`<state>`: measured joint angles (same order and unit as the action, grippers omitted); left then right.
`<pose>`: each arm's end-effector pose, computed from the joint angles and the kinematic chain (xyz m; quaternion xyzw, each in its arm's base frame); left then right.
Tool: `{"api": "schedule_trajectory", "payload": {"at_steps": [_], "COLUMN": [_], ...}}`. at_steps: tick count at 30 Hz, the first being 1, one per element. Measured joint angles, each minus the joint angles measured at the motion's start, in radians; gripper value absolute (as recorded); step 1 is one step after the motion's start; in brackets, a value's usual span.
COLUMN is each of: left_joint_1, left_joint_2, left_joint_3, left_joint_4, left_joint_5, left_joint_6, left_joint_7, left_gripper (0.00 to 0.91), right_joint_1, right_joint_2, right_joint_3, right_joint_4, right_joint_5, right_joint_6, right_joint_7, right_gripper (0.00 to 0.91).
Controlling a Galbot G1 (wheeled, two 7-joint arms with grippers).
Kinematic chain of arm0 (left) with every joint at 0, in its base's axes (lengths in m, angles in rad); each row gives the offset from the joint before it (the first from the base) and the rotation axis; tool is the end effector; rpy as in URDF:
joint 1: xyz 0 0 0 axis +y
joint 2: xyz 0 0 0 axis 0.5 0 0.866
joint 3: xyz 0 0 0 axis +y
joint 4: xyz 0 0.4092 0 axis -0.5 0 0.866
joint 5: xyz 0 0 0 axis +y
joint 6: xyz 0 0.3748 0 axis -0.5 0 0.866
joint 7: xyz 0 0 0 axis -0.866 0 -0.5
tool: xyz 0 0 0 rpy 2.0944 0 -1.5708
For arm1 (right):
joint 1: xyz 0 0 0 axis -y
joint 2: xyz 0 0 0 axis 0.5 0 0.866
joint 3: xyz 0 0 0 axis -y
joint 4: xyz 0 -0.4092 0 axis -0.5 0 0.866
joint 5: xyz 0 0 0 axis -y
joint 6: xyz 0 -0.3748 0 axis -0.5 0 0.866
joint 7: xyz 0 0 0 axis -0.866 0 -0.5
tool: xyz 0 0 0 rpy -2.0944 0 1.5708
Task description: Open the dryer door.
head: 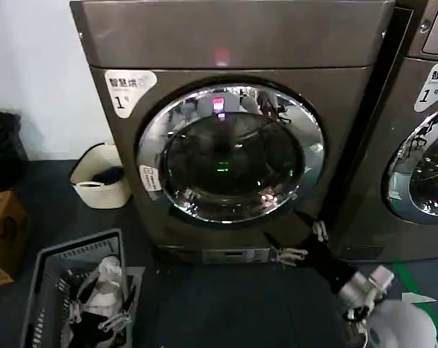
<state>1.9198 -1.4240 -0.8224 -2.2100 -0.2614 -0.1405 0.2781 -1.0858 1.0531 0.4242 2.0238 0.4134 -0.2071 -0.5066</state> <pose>0.0541 0.1148 -0.3299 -0.0695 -0.9968 -0.0266 0.0296 0.3262 -0.0923 -0.2424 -0.3830 0.9205 -0.0645 0.0434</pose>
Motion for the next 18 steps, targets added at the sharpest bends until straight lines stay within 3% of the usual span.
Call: {"api": "schedule_trajectory", "payload": {"at_steps": [18], "left_joint_1": [0.007], "left_joint_2": [-0.010], "left_joint_3": [0.003], "left_joint_4": [-0.021], "left_joint_5": [-0.001], "left_joint_6": [0.006], "left_joint_7": [0.010], "left_gripper": [0.907], "right_joint_1": [0.262], "right_joint_2": [0.084], "right_joint_3": [-0.304], "right_joint_4": [-0.163], "right_joint_5": [-0.043], "right_joint_6": [0.024], "right_joint_7": [-0.003], "right_gripper": [0.907]}}
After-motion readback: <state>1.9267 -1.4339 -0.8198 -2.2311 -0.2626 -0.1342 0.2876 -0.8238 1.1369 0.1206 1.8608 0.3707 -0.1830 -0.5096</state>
